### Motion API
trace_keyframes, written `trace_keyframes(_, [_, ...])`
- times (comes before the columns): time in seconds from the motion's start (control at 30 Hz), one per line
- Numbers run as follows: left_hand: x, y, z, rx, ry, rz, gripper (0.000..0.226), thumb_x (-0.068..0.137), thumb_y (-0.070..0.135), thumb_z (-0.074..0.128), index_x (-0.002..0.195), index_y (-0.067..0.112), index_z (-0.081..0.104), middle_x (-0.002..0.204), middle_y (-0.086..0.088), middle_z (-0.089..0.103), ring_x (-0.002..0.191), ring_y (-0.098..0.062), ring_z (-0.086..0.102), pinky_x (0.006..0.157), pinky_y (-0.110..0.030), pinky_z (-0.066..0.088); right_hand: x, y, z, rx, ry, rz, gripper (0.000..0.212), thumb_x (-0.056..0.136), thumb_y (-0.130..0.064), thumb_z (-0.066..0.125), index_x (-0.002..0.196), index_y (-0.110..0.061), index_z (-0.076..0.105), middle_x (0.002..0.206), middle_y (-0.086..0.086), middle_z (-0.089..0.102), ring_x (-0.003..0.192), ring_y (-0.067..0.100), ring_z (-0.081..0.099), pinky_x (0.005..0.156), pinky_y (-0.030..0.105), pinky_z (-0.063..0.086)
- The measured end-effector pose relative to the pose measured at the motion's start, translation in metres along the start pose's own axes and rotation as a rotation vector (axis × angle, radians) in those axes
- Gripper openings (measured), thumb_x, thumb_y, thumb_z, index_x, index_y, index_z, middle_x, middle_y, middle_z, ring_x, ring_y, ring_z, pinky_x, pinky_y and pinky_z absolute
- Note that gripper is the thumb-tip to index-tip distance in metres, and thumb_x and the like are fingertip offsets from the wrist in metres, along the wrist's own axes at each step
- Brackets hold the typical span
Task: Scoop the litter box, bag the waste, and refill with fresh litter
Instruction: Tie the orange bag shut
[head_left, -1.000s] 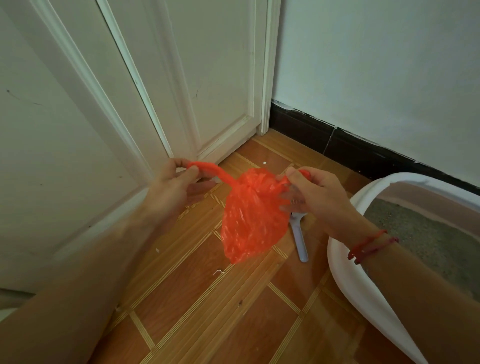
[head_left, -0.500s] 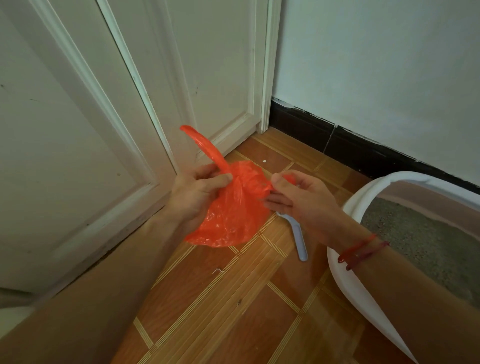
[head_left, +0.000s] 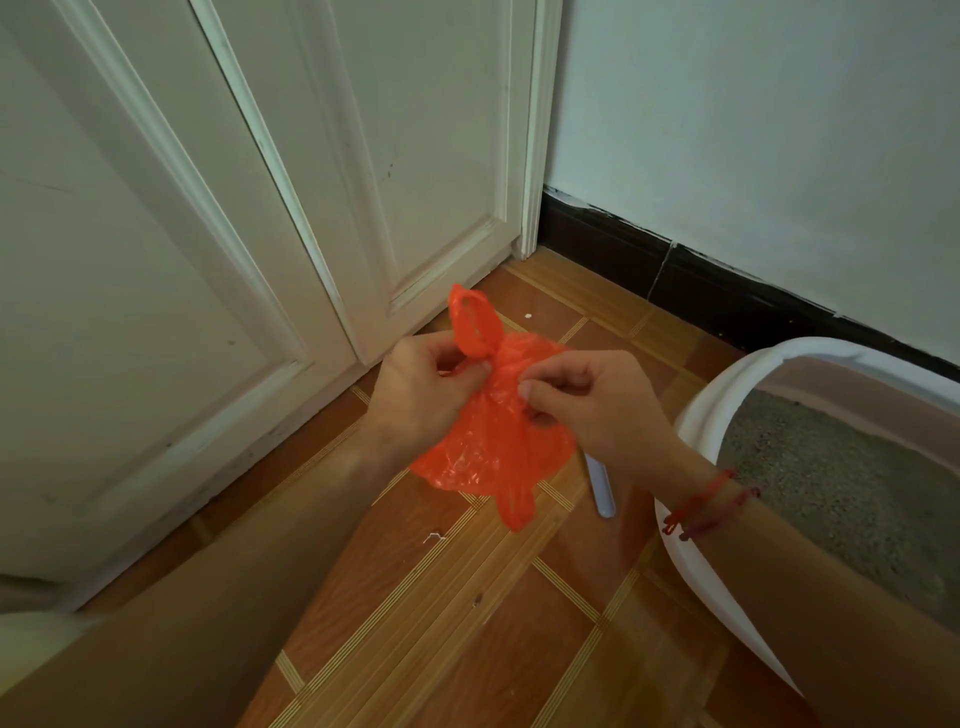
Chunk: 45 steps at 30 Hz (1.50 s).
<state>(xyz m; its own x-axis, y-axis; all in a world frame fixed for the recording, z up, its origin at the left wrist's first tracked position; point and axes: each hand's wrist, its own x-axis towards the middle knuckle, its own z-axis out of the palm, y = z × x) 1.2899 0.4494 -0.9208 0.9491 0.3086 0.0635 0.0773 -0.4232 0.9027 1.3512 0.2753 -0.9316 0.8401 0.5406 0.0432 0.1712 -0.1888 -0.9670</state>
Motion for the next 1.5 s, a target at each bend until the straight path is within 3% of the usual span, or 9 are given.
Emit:
trace_keyframes(0.13, [0.002, -0.005, -0.002, 0.028, 0.003, -0.026, 0.021, 0.096, 0.022, 0.062, 0.093, 0.041, 0.07, 0.092, 0.02, 0.073, 0.088, -0.003, 0.069, 0.085, -0.038, 0.059, -0.002, 0.003, -0.004, 0.121, -0.08, 0.004, 0.037, 0.076, 0.016, 0.068, 0.104, -0.008, 0.069, 0.097, 0.007, 0.073, 0.089, 0.019, 0.072, 0.082, 0.028, 0.058])
trace_keyframes(0.33, [0.003, -0.01, -0.001, 0.065, -0.059, -0.011, 0.02, 0.096, 0.019, 0.061, 0.103, 0.03, 0.076, 0.098, 0.011, 0.075, 0.087, -0.006, 0.071, 0.082, -0.041, 0.06, 0.001, 0.001, -0.001, -0.036, 0.029, -0.045, 0.016, 0.079, -0.016, 0.078, 0.095, -0.013, 0.076, 0.086, 0.003, 0.074, 0.076, 0.021, 0.073, 0.071, 0.04, 0.061])
trace_keyframes(0.5, [-0.002, -0.004, -0.002, 0.128, -0.208, 0.122, 0.032, 0.087, 0.004, 0.062, 0.108, 0.024, 0.075, 0.096, 0.006, 0.076, 0.087, -0.011, 0.071, 0.079, -0.041, 0.059, 0.002, -0.004, 0.003, -0.019, 0.079, 0.025, 0.01, 0.077, -0.018, 0.08, 0.086, -0.018, 0.076, 0.074, 0.004, 0.074, 0.064, 0.026, 0.071, 0.065, 0.042, 0.061])
trace_keyframes(0.6, [-0.003, -0.001, -0.002, 0.106, -0.277, 0.118, 0.033, 0.078, 0.017, 0.077, 0.109, 0.027, 0.073, 0.098, 0.006, 0.075, 0.089, -0.011, 0.07, 0.079, -0.039, 0.059, 0.004, -0.005, 0.004, -0.005, 0.116, 0.085, 0.011, 0.073, -0.022, 0.083, 0.078, -0.018, 0.074, 0.068, 0.005, 0.073, 0.062, 0.029, 0.07, 0.061, 0.04, 0.061])
trace_keyframes(0.7, [-0.004, -0.005, 0.001, 0.127, -0.24, 0.176, 0.032, 0.078, 0.025, 0.081, 0.108, 0.034, 0.071, 0.097, 0.011, 0.074, 0.089, -0.005, 0.07, 0.077, -0.024, 0.058, 0.006, -0.003, 0.004, 0.017, 0.112, 0.103, 0.015, 0.073, -0.027, 0.083, 0.08, -0.017, 0.076, 0.068, 0.006, 0.072, 0.063, 0.03, 0.069, 0.062, 0.035, 0.06])
trace_keyframes(0.87, [0.001, -0.021, 0.003, 0.186, -0.121, 0.104, 0.026, 0.081, 0.034, 0.077, 0.106, 0.041, 0.071, 0.1, 0.013, 0.072, 0.096, -0.012, 0.067, 0.082, -0.04, 0.059, 0.011, 0.004, 0.004, -0.048, 0.083, 0.076, 0.021, 0.074, -0.037, 0.079, 0.091, -0.024, 0.077, 0.08, 0.0, 0.074, 0.074, 0.016, 0.071, 0.076, 0.038, 0.06])
trace_keyframes(1.0, [0.004, -0.019, 0.0, 0.174, -0.1, 0.106, 0.023, 0.081, 0.025, 0.078, 0.1, 0.037, 0.072, 0.099, 0.008, 0.073, 0.092, -0.009, 0.069, 0.082, -0.038, 0.059, 0.013, 0.015, -0.002, -0.334, 0.035, -0.005, 0.056, 0.069, -0.049, 0.075, 0.121, -0.033, 0.062, 0.111, -0.011, 0.061, 0.097, 0.003, 0.06, 0.079, 0.025, 0.053])
trace_keyframes(1.17, [0.006, -0.011, -0.002, 0.166, -0.133, 0.141, 0.037, 0.081, 0.017, 0.078, 0.089, 0.05, 0.063, 0.095, 0.022, 0.07, 0.091, 0.0, 0.068, 0.084, -0.024, 0.058, 0.015, 0.015, -0.004, -0.458, -0.091, -0.06, 0.062, 0.083, -0.037, 0.071, 0.139, -0.026, 0.049, 0.126, -0.01, 0.055, 0.114, 0.003, 0.052, 0.097, 0.029, 0.047])
trace_keyframes(1.5, [0.001, 0.023, -0.011, 0.246, -0.152, 0.147, 0.021, 0.08, 0.013, 0.079, 0.089, 0.031, 0.071, 0.08, 0.023, 0.064, 0.08, 0.005, 0.062, 0.065, -0.005, 0.044, 0.001, -0.025, -0.014, -0.527, -0.012, -0.069, 0.032, 0.086, -0.028, 0.069, 0.118, -0.024, 0.065, 0.099, -0.021, 0.058, 0.095, -0.002, 0.054, 0.082, 0.009, 0.038])
